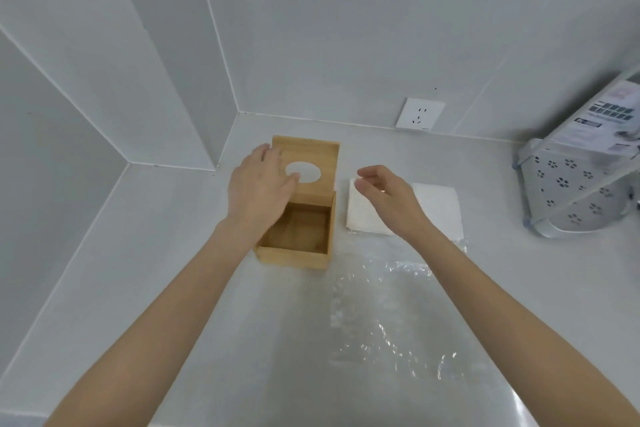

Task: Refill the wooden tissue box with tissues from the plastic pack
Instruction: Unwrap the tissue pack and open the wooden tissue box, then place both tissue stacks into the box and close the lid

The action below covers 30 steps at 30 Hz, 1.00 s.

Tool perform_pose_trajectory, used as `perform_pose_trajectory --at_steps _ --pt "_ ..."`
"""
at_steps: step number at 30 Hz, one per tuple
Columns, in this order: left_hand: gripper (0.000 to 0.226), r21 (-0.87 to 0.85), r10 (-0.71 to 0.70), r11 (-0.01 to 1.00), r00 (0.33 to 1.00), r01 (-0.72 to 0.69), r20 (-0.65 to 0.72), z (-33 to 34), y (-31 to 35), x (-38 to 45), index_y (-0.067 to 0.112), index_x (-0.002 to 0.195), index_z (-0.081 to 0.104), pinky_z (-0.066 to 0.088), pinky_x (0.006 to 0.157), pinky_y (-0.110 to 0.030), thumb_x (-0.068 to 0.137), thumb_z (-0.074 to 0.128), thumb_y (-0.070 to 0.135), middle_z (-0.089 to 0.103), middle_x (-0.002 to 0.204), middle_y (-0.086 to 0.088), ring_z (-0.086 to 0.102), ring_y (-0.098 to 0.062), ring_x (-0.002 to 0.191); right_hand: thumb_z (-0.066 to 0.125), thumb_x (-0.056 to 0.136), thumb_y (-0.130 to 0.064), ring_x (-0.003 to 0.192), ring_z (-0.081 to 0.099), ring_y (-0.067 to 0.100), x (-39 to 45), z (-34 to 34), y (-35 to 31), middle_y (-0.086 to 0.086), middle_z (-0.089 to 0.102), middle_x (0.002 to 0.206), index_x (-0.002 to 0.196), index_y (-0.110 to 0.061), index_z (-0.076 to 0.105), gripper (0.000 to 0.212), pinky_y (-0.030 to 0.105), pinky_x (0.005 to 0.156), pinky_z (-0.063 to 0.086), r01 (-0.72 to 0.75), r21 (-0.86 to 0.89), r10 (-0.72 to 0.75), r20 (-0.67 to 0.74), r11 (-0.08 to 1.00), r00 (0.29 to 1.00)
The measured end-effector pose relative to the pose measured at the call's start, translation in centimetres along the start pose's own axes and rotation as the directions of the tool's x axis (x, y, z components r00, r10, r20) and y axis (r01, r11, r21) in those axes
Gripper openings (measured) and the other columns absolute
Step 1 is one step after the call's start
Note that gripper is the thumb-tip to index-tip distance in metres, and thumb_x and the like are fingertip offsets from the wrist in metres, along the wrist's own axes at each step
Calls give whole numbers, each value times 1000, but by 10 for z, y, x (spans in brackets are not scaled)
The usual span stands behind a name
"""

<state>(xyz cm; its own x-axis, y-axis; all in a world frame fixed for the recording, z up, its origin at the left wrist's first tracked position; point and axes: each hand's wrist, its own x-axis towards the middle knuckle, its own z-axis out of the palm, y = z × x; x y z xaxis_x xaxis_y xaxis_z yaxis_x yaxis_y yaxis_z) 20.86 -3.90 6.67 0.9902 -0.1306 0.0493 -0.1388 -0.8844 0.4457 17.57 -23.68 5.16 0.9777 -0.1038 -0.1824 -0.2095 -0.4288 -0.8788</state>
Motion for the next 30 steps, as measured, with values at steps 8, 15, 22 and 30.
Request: perform_pose_trajectory --at_steps 8,15,22,30 --pt "32 -333 369 894 913 -299 172 69 31 -95 13 112 63 23 96 -9 82 65 23 55 131 1 49 -15 122 62 87 -18 79 57 -3 -99 -9 75 -9 67 89 97 -17 70 13 7 68 38 3 -180 -10 -40 984 999" --pt "49 -271 365 928 772 -256 520 134 13 -145 13 125 55 20 111 -21 79 68 25 42 144 -4 30 -12 138 73 77 -24 135 37 20 -153 11 155 8 50 138 112 -17 66 37 25 110 24 46 -401 13 142 915 990" --pt "51 -254 386 922 757 -293 528 144 8 -155 15 124 55 12 109 -16 76 71 25 34 148 -3 23 -13 140 76 71 -30 139 29 21 -164 15 172 7 40 145 113 -21 66 44 36 114 20 82 -446 -13 156 891 988" --pt "33 -267 361 928 804 -260 473 149 13 -158 16 117 62 15 111 -19 85 61 23 40 145 -3 27 -12 139 68 78 -27 131 41 23 -164 17 174 11 54 134 98 -21 74 22 41 109 31 63 -357 -45 58 932 997"
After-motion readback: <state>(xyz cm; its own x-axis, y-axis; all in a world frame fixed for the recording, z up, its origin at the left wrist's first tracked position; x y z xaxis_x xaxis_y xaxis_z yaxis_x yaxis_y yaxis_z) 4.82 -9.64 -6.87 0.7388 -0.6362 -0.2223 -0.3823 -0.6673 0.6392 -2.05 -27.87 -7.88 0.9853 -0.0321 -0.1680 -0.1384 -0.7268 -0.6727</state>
